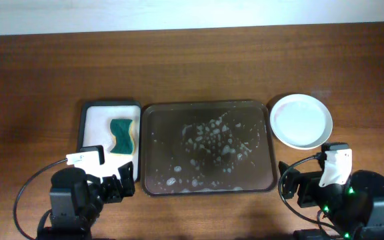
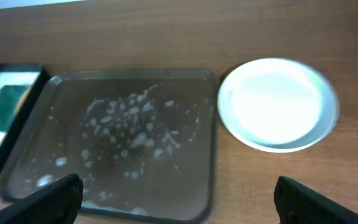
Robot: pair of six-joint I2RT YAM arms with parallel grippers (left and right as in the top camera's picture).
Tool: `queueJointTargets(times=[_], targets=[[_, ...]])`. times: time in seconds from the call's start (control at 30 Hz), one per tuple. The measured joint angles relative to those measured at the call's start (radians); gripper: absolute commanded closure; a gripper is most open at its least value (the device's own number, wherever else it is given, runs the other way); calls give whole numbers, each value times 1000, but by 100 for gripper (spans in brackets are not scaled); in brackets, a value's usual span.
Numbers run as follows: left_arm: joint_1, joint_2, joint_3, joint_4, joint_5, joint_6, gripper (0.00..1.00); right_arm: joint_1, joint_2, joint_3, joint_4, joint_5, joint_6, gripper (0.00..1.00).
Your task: Clean dirty plates on tray and stack at the side
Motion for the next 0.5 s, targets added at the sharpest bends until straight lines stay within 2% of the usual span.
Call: queueJointTargets(times=[0.1, 0.3, 0.5], targets=[[0, 0, 0, 1, 0, 0, 1, 0, -105, -60, 106, 66, -14, 2], [0, 0, -2, 0, 0, 0, 1, 52, -377, -489, 621, 87, -19, 1], [0, 0, -2, 0, 0, 0, 1, 57, -452, -743, 1026, 101, -26, 1]])
